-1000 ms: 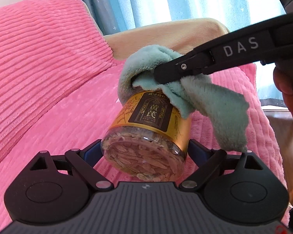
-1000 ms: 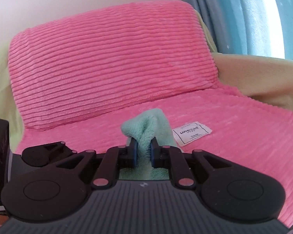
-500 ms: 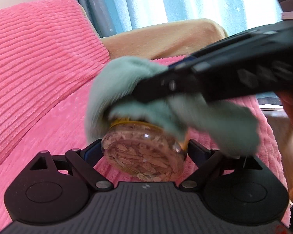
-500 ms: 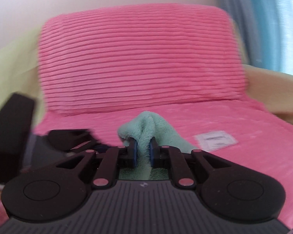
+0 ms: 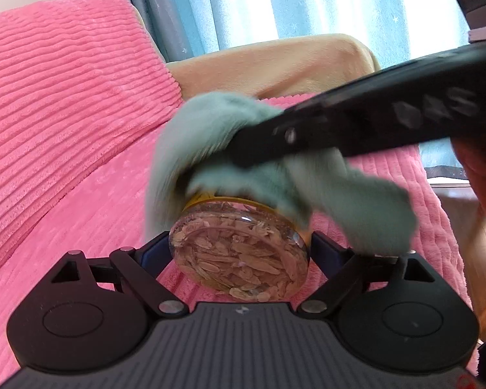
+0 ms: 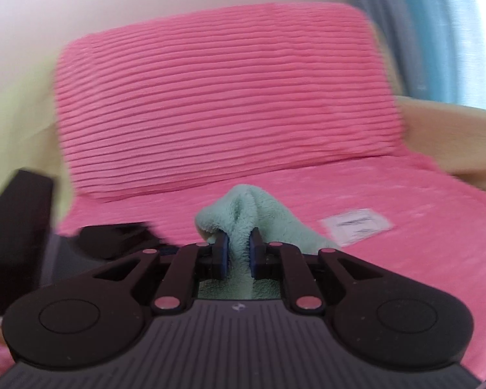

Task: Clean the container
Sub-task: 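Hold the jar tilted in the left tool while the right tool rubs the cloth around it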

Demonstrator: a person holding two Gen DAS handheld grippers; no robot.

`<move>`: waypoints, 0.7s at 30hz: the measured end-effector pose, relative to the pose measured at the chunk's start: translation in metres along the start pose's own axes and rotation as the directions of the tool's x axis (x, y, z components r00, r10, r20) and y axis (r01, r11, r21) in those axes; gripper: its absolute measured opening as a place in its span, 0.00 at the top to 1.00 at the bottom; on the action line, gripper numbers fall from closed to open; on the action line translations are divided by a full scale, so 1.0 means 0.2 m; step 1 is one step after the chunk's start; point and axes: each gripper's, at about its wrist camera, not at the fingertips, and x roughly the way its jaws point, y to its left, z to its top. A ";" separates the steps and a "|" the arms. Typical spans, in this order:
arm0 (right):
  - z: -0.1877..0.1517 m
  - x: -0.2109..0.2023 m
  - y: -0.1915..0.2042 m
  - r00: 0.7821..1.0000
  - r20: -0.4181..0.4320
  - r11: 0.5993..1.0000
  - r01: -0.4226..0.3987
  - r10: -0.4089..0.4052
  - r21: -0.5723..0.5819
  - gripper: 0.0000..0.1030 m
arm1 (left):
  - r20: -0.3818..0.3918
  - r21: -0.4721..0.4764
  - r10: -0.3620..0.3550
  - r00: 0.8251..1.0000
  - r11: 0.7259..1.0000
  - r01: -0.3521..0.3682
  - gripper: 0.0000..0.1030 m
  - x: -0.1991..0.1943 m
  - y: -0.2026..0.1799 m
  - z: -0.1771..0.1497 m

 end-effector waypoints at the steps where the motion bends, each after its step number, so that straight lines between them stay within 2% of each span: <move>1: 0.00 0.00 0.00 1.000 0.000 1.000 -0.001 0.001 0.001 0.89 | 0.000 -0.002 -0.001 1.000 1.000 0.001 0.13 -0.01 -0.01 0.00; 3: 0.00 0.01 0.01 1.000 0.000 1.000 -0.002 0.002 0.002 0.90 | 0.000 -0.005 -0.003 1.000 1.000 0.003 0.13 -0.02 -0.02 0.00; 6: 0.01 0.01 0.02 1.000 0.000 1.000 -0.003 0.003 0.003 0.91 | 0.018 0.005 -0.038 0.999 0.999 0.037 0.13 0.12 0.31 0.01; 8: 0.01 0.02 0.02 1.000 0.000 1.000 -0.004 0.004 0.005 0.91 | 0.014 0.010 -0.037 0.999 0.999 0.037 0.13 0.12 0.32 0.01; 10: -0.03 -0.01 -0.08 1.000 0.002 0.999 0.017 -0.017 0.049 0.91 | -0.008 0.016 -0.045 0.999 0.999 0.045 0.15 0.14 0.32 0.01; 13: -0.03 -0.02 -0.08 1.000 0.001 0.999 0.006 -0.006 0.048 0.91 | -0.036 0.002 -0.054 0.998 0.999 0.054 0.15 0.17 0.34 0.00; 15: -0.03 -0.02 -0.08 1.000 -0.001 0.999 0.002 -0.002 0.045 0.91 | -0.029 -0.037 -0.071 0.997 0.997 0.070 0.15 0.17 0.39 0.00; 18: -0.03 -0.03 -0.09 1.000 -0.005 0.998 -0.003 0.003 0.056 0.91 | -0.023 -0.139 -0.133 0.991 0.982 0.128 0.14 0.18 0.48 0.00; 21: -0.03 -0.04 -0.10 1.000 -0.007 0.997 -0.003 0.004 0.071 0.91 | 0.008 -0.271 -0.213 0.977 0.940 0.208 0.13 0.20 0.59 -0.02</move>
